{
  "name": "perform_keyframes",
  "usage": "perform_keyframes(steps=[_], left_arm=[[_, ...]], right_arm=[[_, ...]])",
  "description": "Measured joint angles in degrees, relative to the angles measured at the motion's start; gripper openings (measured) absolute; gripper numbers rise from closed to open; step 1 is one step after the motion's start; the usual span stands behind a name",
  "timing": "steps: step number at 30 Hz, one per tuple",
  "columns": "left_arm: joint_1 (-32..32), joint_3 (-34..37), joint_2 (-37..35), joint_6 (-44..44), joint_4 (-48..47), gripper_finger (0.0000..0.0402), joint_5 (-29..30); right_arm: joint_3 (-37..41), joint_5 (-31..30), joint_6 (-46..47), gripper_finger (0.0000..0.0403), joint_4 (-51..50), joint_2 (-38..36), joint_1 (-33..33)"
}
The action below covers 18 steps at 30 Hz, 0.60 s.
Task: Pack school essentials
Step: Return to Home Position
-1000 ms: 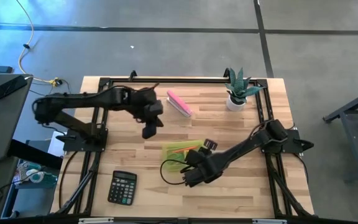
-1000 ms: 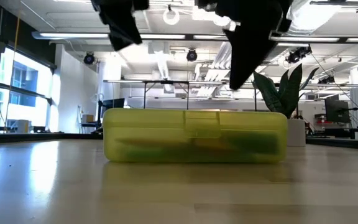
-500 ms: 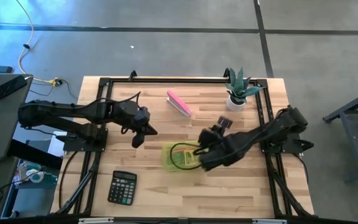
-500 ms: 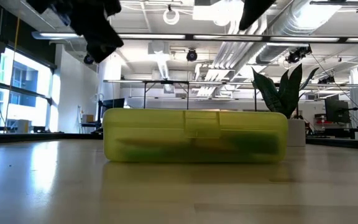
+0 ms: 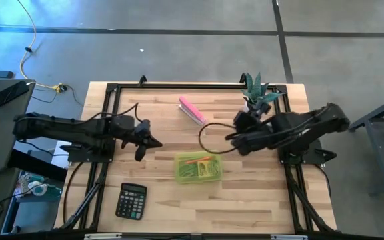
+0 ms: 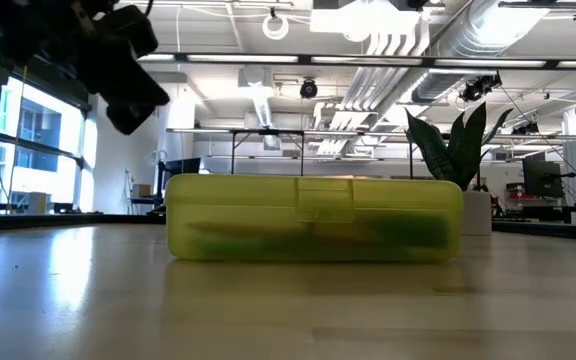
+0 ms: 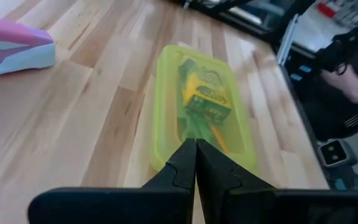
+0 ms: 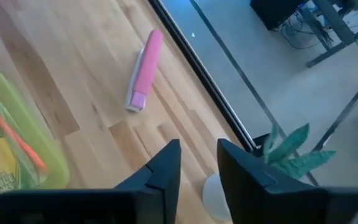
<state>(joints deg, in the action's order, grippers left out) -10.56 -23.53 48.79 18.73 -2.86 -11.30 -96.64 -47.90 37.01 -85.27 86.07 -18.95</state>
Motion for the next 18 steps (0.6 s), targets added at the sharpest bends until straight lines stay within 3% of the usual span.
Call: perform_keyframes(steps=[12,18], left_arm=[[1.63,9.17,-15.81,1.94,2.87,0.0000,0.98],[1.59,11.17,-22.15,-1.02,3.19,0.0000,3.46]], right_arm=[[0.21,-1.48,0.77,0.0011,-3.22,-13.98,-0.91],[13.43,-6.04,7.47,0.0007,-0.07,-23.28,-5.47]])
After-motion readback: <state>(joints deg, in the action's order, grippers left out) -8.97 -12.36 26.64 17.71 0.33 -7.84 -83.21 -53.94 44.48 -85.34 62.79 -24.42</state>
